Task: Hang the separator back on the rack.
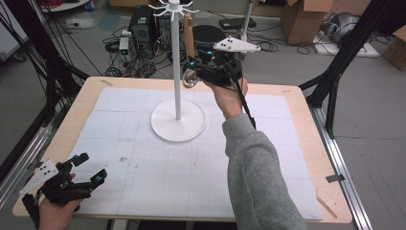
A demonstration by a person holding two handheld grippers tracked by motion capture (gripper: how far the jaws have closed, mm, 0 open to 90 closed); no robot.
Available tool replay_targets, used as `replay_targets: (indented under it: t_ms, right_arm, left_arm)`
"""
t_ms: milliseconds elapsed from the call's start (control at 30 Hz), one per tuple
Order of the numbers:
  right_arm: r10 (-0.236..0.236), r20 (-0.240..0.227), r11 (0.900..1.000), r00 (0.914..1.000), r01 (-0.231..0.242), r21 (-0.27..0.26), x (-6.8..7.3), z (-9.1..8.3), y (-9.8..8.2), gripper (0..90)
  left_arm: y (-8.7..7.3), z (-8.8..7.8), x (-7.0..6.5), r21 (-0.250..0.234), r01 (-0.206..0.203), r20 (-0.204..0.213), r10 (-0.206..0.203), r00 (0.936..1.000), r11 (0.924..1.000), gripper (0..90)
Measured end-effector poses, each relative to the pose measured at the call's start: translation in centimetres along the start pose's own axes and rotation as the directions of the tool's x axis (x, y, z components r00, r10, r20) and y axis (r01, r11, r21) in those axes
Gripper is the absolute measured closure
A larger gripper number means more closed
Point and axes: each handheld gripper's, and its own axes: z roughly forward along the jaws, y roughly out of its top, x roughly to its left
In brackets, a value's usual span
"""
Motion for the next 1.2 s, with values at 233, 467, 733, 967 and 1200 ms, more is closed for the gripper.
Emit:
replay_targets:
  t_ms: [233, 467, 733, 967, 1200]
  right_arm:
    - [-0.005, -0.028, 1.000, 0.9996, 0.005, 0.011, 0.0, -1.1, -0.5, 37.2]
    - [-0.025, -0.097, 0.997, 0.9950, 0.032, 0.065, 0.2, -2.2, -1.9, 15.5]
    - [-0.038, -0.111, 0.993, 0.9931, 0.051, 0.108, 0.4, -3.9, -3.8, 0.5]
    - [-0.042, -0.145, 0.991, 0.9886, 0.059, 0.117, 0.4, -5.5, -5.5, 0.5]
    - [-0.019, -0.150, 0.993, 0.9885, 0.036, 0.112, -0.3, -6.7, -7.3, 0.5]
  left_arm:
    - [0.0, 0.0, -0.1, -0.001, -0.006, -0.002, 0.006, 1.0000, 1.0000, 1.8]
    - [0.0, 0.2, -0.3, 0.010, -0.018, 0.001, 0.018, 0.9998, 0.9998, 1.8]
    - [0.1, 0.7, -0.5, 0.009, -0.025, 0.011, 0.025, 0.9996, 0.9996, 1.8]
    - [0.2, 1.8, -0.8, 0.014, -0.031, 0.025, 0.030, 0.9992, 0.9994, 1.8]
    - [0.2, 2.4, -1.4, 0.021, -0.044, 0.048, 0.043, 0.9979, 0.9988, 1.8]
